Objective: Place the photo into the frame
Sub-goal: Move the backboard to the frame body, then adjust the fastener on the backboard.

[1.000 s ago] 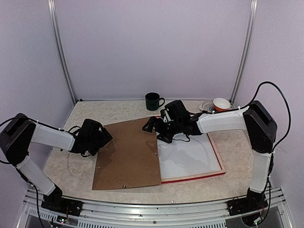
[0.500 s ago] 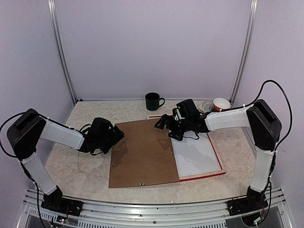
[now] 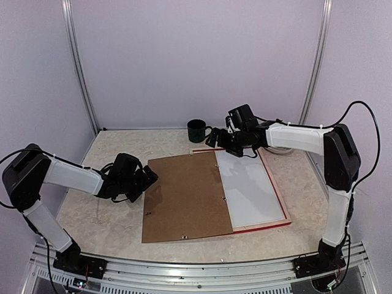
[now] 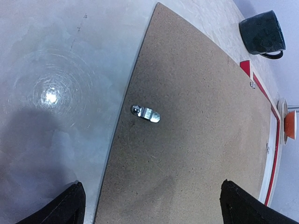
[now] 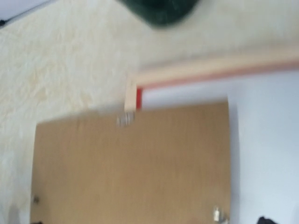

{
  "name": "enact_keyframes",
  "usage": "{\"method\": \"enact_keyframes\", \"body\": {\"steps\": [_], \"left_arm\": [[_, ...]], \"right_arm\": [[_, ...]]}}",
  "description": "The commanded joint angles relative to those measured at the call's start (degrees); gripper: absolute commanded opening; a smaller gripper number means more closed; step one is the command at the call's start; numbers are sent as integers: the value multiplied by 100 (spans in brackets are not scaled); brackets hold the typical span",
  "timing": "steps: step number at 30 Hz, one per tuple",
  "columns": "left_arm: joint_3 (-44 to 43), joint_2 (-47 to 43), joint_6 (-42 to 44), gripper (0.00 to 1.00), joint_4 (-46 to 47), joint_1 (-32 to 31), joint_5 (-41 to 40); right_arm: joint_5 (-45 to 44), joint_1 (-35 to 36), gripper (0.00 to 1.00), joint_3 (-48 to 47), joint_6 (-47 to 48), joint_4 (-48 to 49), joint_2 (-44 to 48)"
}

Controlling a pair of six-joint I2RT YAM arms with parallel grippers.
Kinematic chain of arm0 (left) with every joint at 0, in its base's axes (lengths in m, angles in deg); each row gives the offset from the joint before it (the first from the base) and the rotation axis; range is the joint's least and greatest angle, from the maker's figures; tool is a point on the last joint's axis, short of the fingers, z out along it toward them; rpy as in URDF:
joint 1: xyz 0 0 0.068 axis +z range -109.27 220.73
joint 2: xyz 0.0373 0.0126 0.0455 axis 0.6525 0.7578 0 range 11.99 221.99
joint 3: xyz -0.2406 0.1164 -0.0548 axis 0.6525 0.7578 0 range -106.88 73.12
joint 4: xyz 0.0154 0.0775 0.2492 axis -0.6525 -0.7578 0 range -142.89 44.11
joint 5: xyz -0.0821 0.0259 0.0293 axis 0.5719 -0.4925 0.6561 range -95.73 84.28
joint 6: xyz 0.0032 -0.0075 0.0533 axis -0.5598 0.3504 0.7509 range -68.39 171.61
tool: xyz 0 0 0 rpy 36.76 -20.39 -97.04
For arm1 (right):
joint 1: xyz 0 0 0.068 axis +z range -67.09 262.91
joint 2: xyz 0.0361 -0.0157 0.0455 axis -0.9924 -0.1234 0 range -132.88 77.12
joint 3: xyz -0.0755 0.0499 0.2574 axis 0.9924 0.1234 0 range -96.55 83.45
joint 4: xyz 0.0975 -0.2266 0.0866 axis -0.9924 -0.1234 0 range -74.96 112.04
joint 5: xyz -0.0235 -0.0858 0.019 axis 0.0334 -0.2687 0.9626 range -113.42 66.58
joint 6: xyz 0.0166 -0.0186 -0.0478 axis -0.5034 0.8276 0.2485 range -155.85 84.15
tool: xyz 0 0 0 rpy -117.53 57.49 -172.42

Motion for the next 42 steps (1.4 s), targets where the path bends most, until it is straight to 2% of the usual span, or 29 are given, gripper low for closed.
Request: {"method": "enact_keyframes", "body": {"steps": [1,8,17,24,42], "left_arm": [[115,-128,131,99,-209,51,56],[291,-223,185,99,-204,115,88],[321,-148,215,99,-117,207,154],[352,188,144,99,79,176,267],[433,386,73,99,294,122,377]], "right_arm": [[-263,-72,99,-703,707,-717,-705],[-59,-73,99,-1173,964,-851,-1196],[556,-23,99,-600,770,-298,-1122],[613,24,99,-536,794,-154,-1103],[595,121,99,-509,947,232,-940]]}}
